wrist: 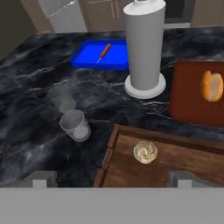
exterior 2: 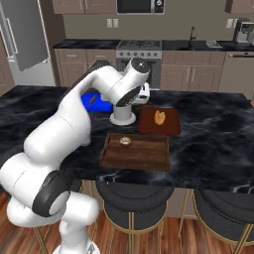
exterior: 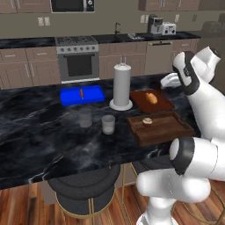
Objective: Take the cake and cupcake from the fridge and place them on the empty tray on the dining counter.
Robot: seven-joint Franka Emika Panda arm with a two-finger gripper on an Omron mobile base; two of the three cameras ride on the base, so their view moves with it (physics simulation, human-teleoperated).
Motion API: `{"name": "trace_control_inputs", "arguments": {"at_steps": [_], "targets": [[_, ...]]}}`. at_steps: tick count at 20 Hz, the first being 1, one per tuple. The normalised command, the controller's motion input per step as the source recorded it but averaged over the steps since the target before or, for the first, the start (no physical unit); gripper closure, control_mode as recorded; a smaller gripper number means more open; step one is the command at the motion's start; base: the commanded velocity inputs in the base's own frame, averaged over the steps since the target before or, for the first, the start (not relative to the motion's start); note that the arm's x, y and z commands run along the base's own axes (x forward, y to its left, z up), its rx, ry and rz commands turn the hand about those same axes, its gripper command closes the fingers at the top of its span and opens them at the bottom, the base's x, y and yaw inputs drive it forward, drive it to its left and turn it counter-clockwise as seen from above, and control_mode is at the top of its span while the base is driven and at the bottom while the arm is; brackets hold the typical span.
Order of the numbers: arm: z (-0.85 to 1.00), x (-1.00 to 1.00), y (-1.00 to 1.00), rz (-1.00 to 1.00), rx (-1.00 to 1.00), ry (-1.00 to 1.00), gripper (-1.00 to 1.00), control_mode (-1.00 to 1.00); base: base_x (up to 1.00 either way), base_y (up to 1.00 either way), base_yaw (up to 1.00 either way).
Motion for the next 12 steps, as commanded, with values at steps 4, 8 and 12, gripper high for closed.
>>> {"name": "trace_control_inputs", "arguments": {"at_steps": [4, 8, 12], "targets": [[0.58, -1.0, 0.12, -0.36, 0.0, 0.0, -1.0, -1.0, 0.0, 0.0, 0.0], [0.39, -1.0, 0.09, -0.35, 0.0, -0.12, -1.0, -1.0, 0.0, 0.0, 0.0], [0.47, -1.0, 0.06, -0.25, 0.0, -0.17, -1.0, -1.0, 0.0, 0.0, 0.0]]}}
